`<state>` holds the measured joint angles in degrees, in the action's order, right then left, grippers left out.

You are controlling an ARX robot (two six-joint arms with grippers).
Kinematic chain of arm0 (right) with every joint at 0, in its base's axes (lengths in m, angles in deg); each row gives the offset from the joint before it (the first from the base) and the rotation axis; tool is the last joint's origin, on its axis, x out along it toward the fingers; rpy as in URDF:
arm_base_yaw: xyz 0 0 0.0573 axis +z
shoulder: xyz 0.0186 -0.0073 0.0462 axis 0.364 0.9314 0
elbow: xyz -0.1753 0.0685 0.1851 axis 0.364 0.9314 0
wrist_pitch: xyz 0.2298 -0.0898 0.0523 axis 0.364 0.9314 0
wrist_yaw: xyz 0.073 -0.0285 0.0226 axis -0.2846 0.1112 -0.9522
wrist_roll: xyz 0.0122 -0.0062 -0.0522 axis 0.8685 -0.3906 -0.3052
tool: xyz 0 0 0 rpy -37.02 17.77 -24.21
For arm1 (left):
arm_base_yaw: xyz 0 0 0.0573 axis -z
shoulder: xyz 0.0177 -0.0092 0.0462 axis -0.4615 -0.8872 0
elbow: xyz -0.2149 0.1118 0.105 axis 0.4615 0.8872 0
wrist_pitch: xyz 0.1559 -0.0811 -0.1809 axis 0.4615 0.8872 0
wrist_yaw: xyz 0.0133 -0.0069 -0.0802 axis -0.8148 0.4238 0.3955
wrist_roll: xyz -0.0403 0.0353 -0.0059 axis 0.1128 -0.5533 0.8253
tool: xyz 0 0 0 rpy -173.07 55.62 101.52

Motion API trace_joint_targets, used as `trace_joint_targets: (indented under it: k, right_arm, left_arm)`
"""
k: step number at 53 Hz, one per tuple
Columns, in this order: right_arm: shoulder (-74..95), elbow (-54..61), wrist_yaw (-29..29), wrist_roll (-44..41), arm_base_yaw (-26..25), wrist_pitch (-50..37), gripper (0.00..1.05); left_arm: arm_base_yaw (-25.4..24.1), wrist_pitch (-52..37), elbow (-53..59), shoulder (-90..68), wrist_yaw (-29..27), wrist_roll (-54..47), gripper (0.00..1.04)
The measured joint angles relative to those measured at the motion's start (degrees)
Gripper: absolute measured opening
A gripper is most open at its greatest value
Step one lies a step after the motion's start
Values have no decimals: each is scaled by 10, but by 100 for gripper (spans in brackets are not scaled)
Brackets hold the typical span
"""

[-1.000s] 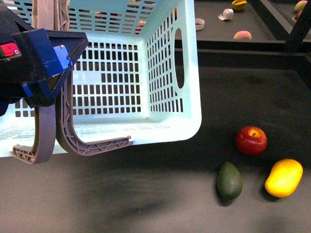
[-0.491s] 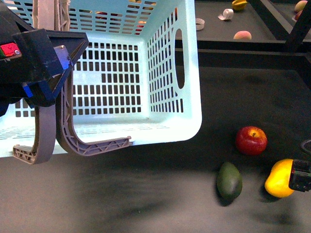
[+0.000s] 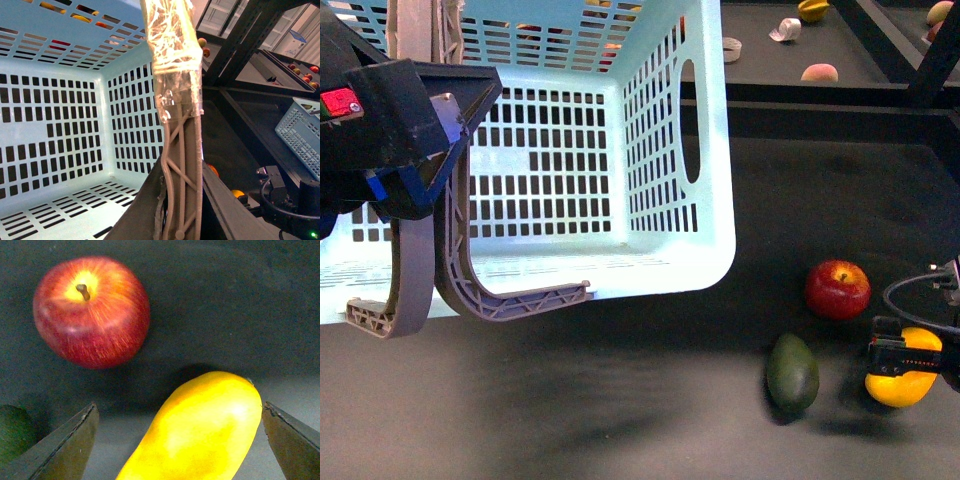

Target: Pick mango with right arm and hold basket with left

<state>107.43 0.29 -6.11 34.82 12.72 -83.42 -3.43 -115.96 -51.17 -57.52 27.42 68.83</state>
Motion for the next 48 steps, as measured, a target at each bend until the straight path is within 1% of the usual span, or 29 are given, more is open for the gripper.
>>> trace_joint_targets:
  k: [18, 48]
  right_arm:
    - [36, -28, 3, -3, 0, 3, 97]
    - [70, -49, -1, -19, 7, 32, 97]
  left_arm:
    - [0, 0, 0, 0, 0, 0, 13]
    - [0, 0, 0, 0, 0, 0, 13]
